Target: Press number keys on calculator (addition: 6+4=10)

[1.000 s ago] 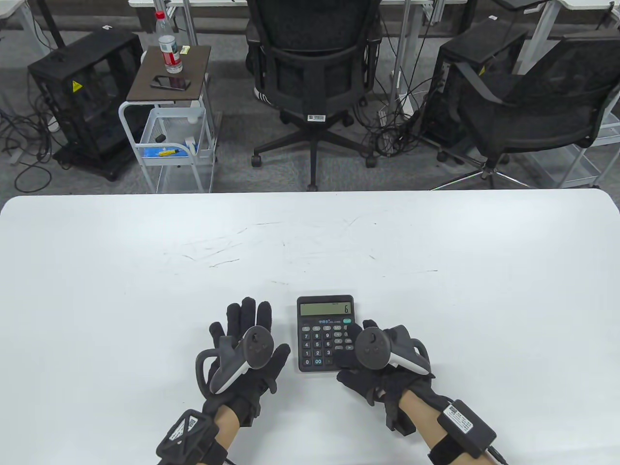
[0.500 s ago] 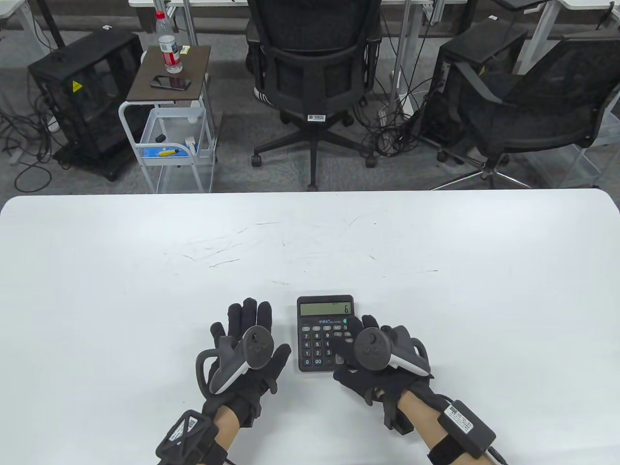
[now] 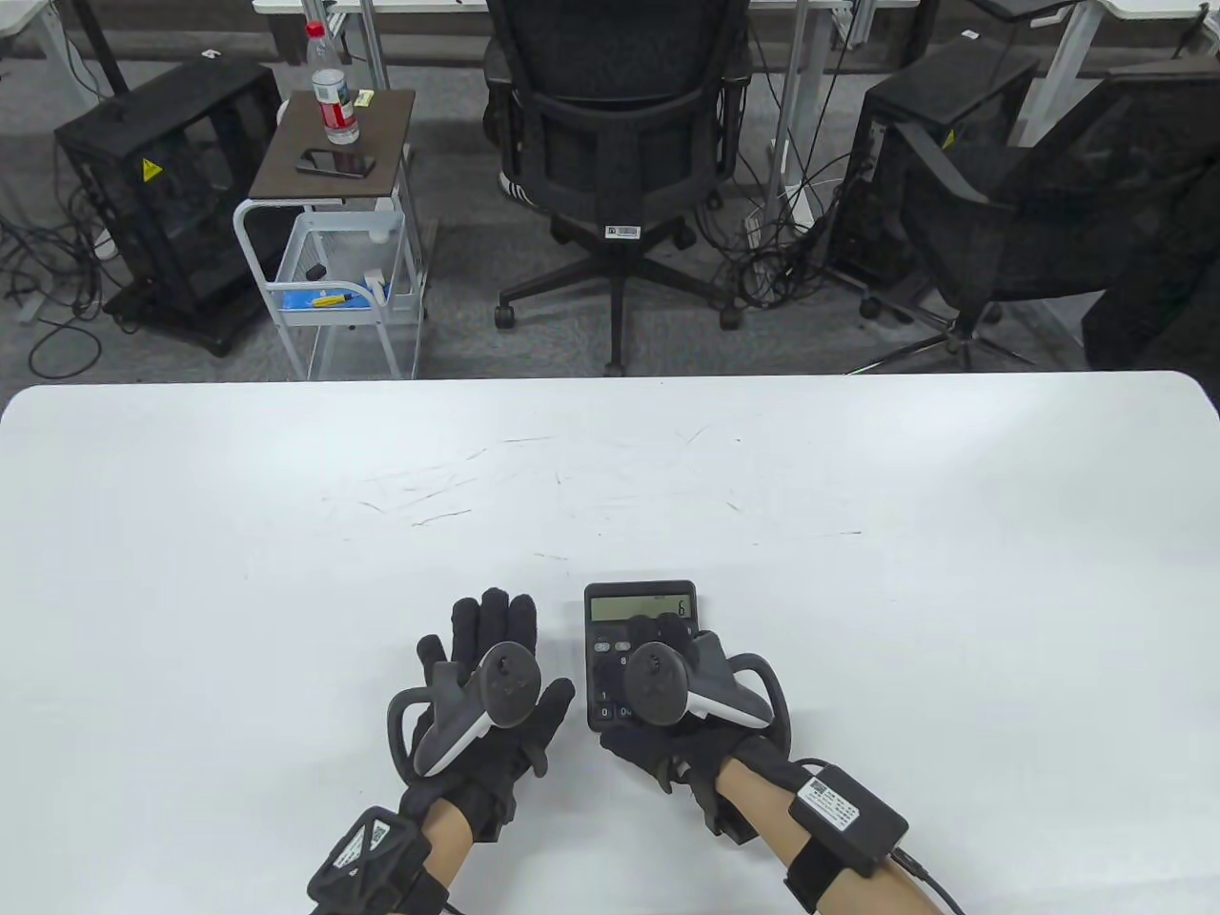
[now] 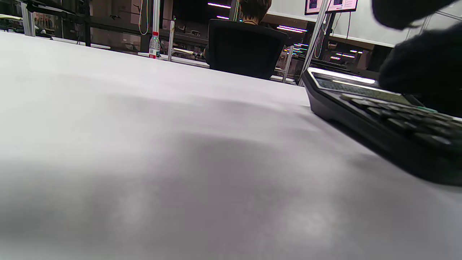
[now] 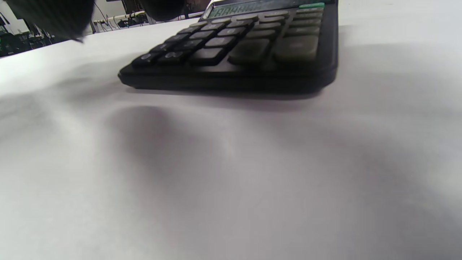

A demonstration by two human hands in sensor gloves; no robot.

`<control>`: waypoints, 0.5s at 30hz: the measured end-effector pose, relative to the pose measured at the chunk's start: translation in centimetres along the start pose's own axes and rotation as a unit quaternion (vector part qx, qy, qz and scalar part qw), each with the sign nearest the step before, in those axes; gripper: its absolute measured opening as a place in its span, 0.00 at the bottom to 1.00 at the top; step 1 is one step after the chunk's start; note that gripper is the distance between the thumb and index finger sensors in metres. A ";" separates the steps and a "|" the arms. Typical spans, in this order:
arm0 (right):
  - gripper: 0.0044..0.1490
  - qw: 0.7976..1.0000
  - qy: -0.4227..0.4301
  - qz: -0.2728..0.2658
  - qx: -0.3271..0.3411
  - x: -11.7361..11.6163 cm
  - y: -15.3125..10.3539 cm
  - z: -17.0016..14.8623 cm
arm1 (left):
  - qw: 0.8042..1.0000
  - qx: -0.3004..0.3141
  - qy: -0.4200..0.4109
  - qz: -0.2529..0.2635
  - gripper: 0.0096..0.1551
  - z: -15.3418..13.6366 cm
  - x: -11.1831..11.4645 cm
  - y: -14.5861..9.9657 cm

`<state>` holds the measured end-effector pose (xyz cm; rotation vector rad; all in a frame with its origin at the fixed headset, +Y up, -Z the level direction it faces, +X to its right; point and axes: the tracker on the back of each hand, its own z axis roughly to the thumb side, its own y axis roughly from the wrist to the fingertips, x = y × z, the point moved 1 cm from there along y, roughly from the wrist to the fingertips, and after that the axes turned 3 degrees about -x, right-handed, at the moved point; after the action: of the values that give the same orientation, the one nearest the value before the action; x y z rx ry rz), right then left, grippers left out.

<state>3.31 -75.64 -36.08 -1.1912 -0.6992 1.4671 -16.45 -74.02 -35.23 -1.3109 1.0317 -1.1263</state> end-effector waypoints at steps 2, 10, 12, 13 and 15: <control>0.49 1.000 0.000 0.002 -0.002 -0.1 0.2 0.1 | 1.000 0.000 -0.001 0.000 0.55 0.0 0.0 0.0; 0.47 1.000 -0.017 -0.001 -0.008 -0.7 0.5 0.2 | 1.000 -0.001 -0.003 0.000 0.55 0.0 0.0 0.0; 0.47 1.000 -0.020 -0.001 -0.007 -0.7 0.6 0.3 | 1.000 -0.001 -0.003 0.000 0.54 0.0 0.0 0.0; 0.47 1.000 -0.023 -0.001 -0.007 -0.8 0.5 0.3 | 1.000 -0.001 -0.002 0.000 0.54 0.0 0.0 0.0; 0.47 1.000 -0.024 0.000 -0.009 -0.7 0.5 0.3 | 1.000 -0.001 -0.002 0.000 0.54 0.0 0.0 -0.1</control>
<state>2.75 -76.39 -36.23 -1.1718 -0.7464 1.4973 -16.48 -74.02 -35.18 -1.3143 1.0296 -1.1237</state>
